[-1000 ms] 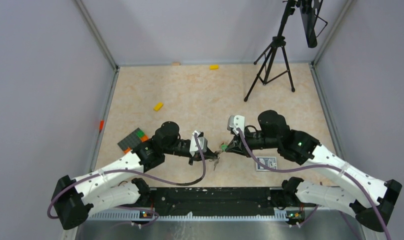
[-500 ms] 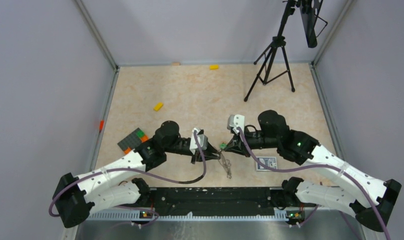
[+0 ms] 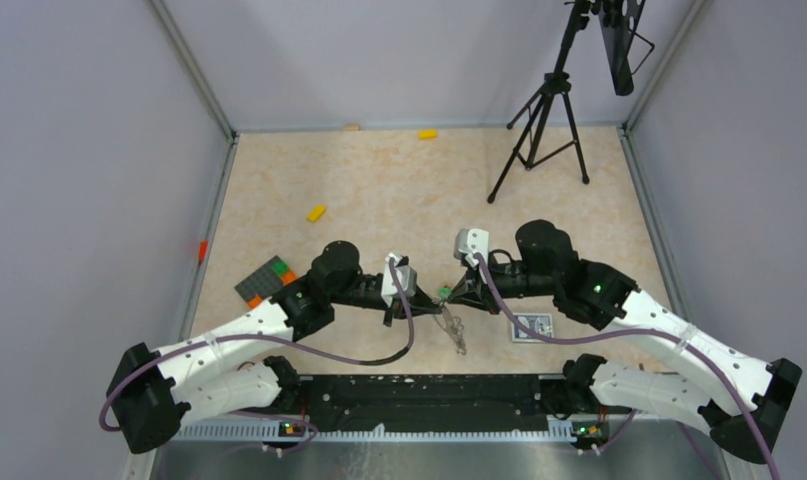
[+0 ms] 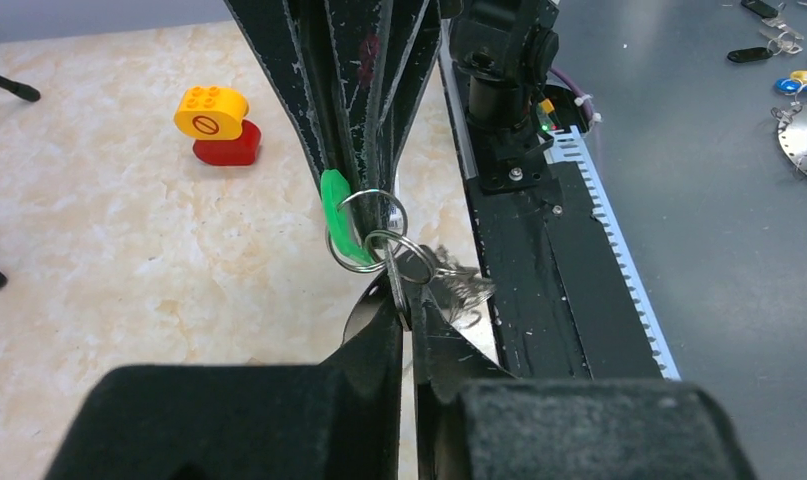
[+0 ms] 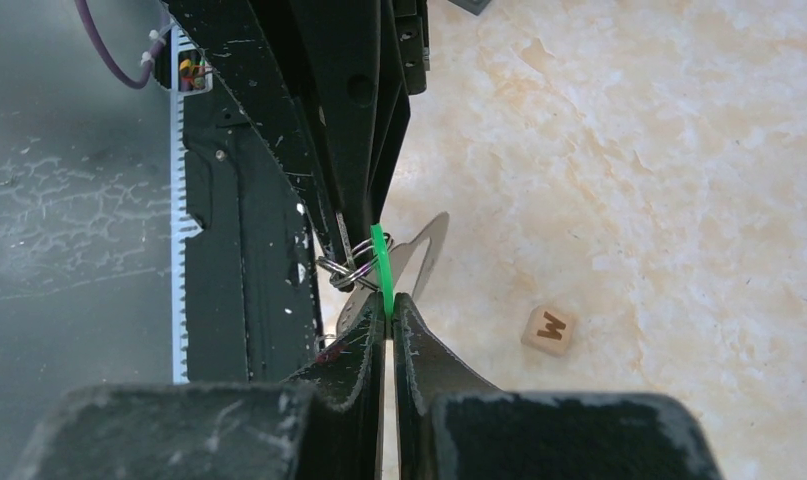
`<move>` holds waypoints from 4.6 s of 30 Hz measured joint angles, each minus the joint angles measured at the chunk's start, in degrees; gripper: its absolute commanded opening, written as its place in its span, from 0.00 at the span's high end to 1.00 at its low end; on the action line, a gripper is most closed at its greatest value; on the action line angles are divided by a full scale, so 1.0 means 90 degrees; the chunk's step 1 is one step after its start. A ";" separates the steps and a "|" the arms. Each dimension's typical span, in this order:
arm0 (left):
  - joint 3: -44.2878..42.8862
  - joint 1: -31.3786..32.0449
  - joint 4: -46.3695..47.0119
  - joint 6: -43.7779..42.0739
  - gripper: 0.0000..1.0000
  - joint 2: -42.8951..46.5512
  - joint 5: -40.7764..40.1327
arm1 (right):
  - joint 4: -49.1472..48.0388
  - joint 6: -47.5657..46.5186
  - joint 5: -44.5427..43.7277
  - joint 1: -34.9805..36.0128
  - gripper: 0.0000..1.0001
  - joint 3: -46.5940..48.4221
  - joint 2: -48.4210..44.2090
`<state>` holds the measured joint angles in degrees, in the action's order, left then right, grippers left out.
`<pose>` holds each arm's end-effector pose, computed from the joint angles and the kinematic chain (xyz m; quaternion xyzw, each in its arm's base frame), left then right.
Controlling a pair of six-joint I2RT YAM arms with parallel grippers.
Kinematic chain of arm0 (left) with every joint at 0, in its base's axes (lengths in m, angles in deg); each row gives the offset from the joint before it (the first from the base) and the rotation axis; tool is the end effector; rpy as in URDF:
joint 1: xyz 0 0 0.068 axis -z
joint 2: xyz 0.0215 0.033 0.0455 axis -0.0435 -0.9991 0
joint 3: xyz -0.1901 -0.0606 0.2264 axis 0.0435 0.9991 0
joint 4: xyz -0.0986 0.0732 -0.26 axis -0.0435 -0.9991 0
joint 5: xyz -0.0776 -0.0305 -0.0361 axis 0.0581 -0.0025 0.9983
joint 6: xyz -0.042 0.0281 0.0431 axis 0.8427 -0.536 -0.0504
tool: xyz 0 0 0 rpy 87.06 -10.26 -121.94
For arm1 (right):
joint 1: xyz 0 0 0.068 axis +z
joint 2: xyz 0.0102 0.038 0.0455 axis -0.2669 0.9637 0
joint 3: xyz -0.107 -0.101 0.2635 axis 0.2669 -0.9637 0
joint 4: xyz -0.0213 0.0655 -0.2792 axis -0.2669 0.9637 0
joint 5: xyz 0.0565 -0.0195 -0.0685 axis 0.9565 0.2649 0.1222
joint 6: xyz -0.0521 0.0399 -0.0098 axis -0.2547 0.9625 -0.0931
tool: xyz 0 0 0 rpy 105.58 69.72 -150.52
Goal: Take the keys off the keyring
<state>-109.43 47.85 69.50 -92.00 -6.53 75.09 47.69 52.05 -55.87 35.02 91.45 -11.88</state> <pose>0.1276 -0.2123 0.2975 0.5718 0.4898 -0.4783 0.4521 0.1188 0.1840 0.3509 -0.5357 0.6437 0.3687 0.4034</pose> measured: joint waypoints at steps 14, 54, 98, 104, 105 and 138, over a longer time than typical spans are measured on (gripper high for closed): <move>-0.0384 0.0000 -0.1124 -0.0702 1.00 0.0005 -0.0459 | -0.0019 -0.0002 -0.0002 0.0000 1.00 -0.0095 -0.0005; -0.2055 0.0005 -0.3198 -0.5765 1.00 0.0095 -0.1122 | -0.0644 -0.4048 -0.0670 0.0029 1.00 0.0102 -0.0267; -0.0716 0.0044 -0.0823 -0.4432 1.00 0.0032 -0.0379 | -0.1081 -0.5425 0.0525 0.0032 0.67 0.1069 0.0350; -0.0430 0.0044 -0.0345 -0.4126 1.00 0.0143 -0.0381 | -0.1787 -0.3954 -0.0083 0.0032 0.64 0.0542 -0.0226; -0.0423 0.0044 -0.0291 -0.4073 1.00 0.0143 -0.0384 | -0.1817 -0.3674 -0.0219 0.0034 0.64 0.0512 -0.0318; -0.1195 0.0049 -0.0765 -0.1406 1.00 -0.0107 -0.1909 | -0.3687 0.0024 -0.0877 0.0032 0.35 -0.2618 -0.1525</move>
<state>-120.18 48.29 62.62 -104.66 -7.49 57.91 14.51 52.27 -63.76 35.30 67.89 -25.61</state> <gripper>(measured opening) 0.005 0.652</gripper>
